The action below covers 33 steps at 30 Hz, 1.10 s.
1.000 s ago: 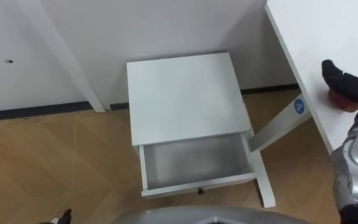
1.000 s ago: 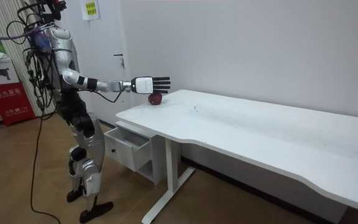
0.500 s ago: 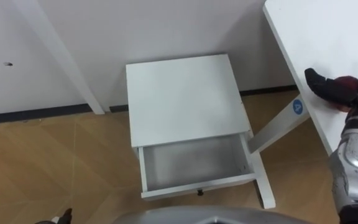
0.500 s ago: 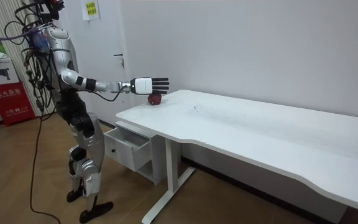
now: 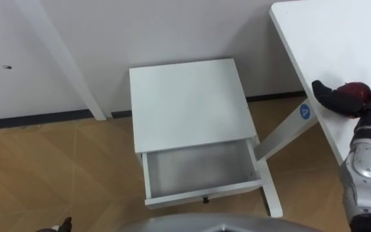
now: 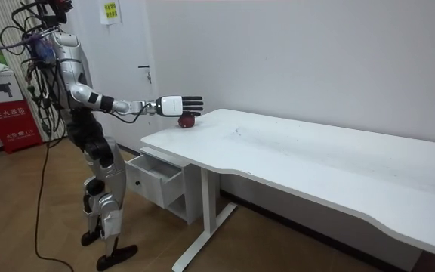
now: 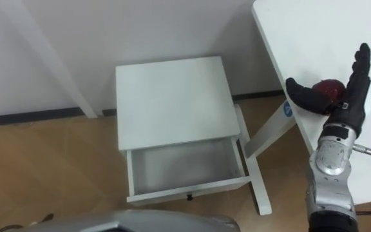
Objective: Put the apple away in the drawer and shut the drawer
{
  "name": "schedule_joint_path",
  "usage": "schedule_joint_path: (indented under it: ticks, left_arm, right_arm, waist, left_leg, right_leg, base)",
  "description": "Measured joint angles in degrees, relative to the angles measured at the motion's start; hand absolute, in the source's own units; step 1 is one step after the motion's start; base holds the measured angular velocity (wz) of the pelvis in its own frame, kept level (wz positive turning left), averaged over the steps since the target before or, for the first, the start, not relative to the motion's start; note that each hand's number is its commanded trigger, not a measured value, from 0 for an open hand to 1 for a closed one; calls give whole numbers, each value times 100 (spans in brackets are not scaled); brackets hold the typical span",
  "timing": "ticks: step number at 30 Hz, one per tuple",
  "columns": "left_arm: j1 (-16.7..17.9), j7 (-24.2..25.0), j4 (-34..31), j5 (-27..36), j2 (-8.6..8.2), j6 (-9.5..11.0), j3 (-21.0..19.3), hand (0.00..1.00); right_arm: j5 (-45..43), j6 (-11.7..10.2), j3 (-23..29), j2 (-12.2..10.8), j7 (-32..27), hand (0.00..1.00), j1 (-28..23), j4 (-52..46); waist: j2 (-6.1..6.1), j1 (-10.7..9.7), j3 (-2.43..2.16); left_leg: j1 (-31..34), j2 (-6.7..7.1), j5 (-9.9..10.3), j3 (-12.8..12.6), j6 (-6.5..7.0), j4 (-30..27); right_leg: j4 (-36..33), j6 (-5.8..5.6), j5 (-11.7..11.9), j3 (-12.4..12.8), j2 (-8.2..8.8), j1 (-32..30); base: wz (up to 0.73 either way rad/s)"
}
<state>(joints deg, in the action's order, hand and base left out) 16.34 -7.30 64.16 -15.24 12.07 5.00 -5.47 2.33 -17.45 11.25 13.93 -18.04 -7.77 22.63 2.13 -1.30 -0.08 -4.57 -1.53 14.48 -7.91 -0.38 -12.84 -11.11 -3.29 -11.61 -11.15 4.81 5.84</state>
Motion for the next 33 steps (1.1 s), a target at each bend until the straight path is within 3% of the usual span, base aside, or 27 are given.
schedule_joint_path:
  ticks: [9, 13, 14, 15, 16, 33]
  left_arm:
    - [6, 3, 0, -23, -2, -54, -4, 0]
    - [-6, 3, 2, -50, -5, -77, -3, 0]
    - [-1, 3, 3, -51, -5, -77, -3, 0]
    - [5, 3, 8, -51, -4, -83, -3, 0]
    - [-2, 3, 8, -55, -9, -84, -3, 0]
    - [-5, 25, 6, -66, -22, -91, -7, 0]
  right_arm:
    - [-102, -14, 18, -8, 40, 2, 25, 123]
    - [-241, 1, 24, -33, 24, 58, 31, 394]
    - [-250, 19, 23, -36, 20, 89, 24, 409]
    - [-256, 126, 0, -46, 52, 100, 7, 486]
    - [-256, 204, -11, -78, 62, 100, -15, 615]
    - [-270, 133, 233, -76, -4, 100, 33, 711]
  waist:
    - [-42, -4, -28]
    - [-40, -5, -26]
    - [-43, -3, -24]
    - [-44, -3, -23]
    - [-48, 1, -23]
    - [-43, -38, -6]
  left_leg:
    - [2, -13, -1, -28, 3, -30]
    - [4, -17, 0, -28, 4, -70]
    - [7, -19, 0, -28, 4, -71]
    - [15, -20, 0, -28, 4, -77]
    - [31, -21, 0, -28, 4, -83]
    - [118, -41, 2, -28, 7, -154]
  right_leg:
    - [-82, 2, 1, 0, 2, -26]
    - [-134, 1, 1, -8, 7, -28]
    - [-151, 1, 1, -8, 7, -37]
    - [-156, 1, 0, -11, 7, -43]
    - [-170, 1, 1, -11, 8, -60]
    - [-163, 3, 1, -62, 4, -84]
  base:
    - [0]
    - [0]
    - [0]
    - [0]
    - [0]
    - [1]
